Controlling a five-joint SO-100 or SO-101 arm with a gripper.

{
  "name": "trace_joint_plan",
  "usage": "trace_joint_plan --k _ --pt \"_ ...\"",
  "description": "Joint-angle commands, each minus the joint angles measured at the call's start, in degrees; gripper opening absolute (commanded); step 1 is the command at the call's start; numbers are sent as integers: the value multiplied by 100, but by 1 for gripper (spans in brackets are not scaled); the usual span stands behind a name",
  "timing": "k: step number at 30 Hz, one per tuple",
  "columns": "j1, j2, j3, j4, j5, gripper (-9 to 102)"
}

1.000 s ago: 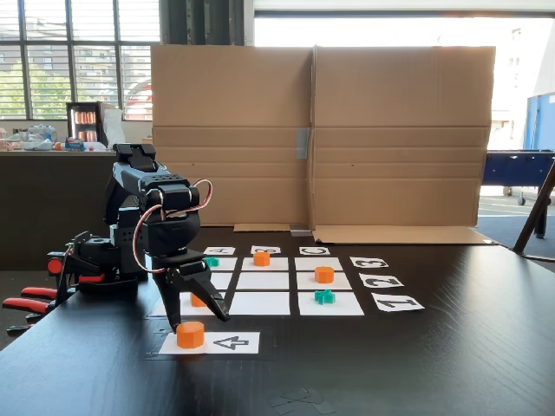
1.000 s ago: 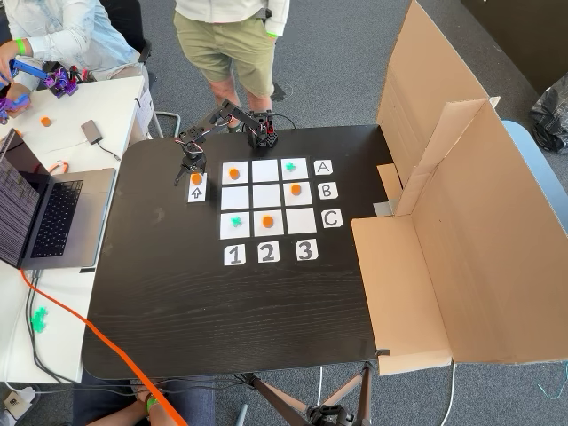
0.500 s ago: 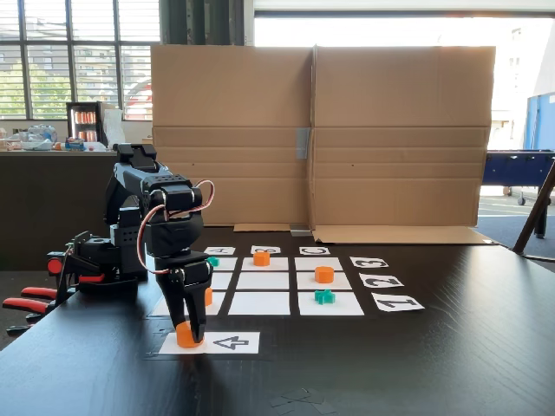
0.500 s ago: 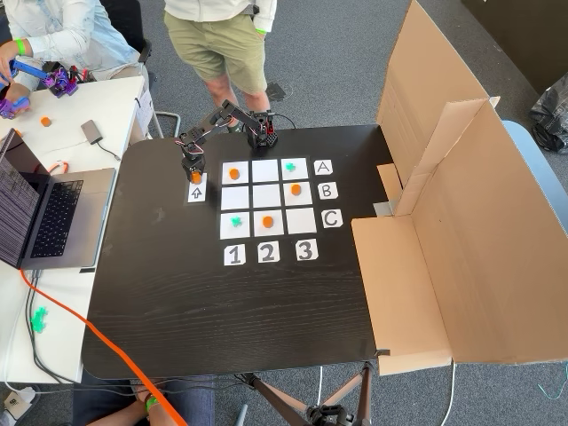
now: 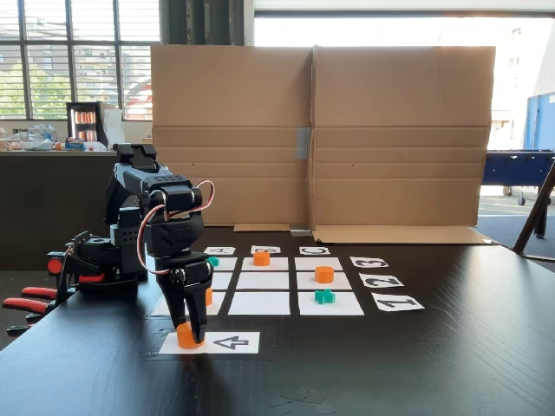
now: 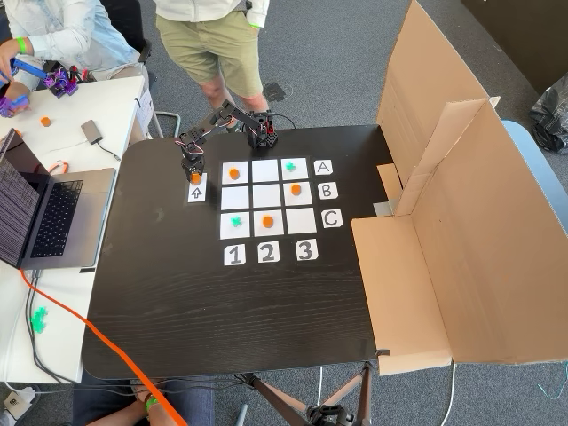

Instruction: Pick up the round, orange token and place it in the grid on square B2.

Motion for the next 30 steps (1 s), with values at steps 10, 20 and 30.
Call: trace_joint_plan --k 10,20,30 --pt "202 1450 132 18 -18 -1" --pt "431 2514 26 35 -18 -1" --pt "483 3050 18 132 -18 -1"
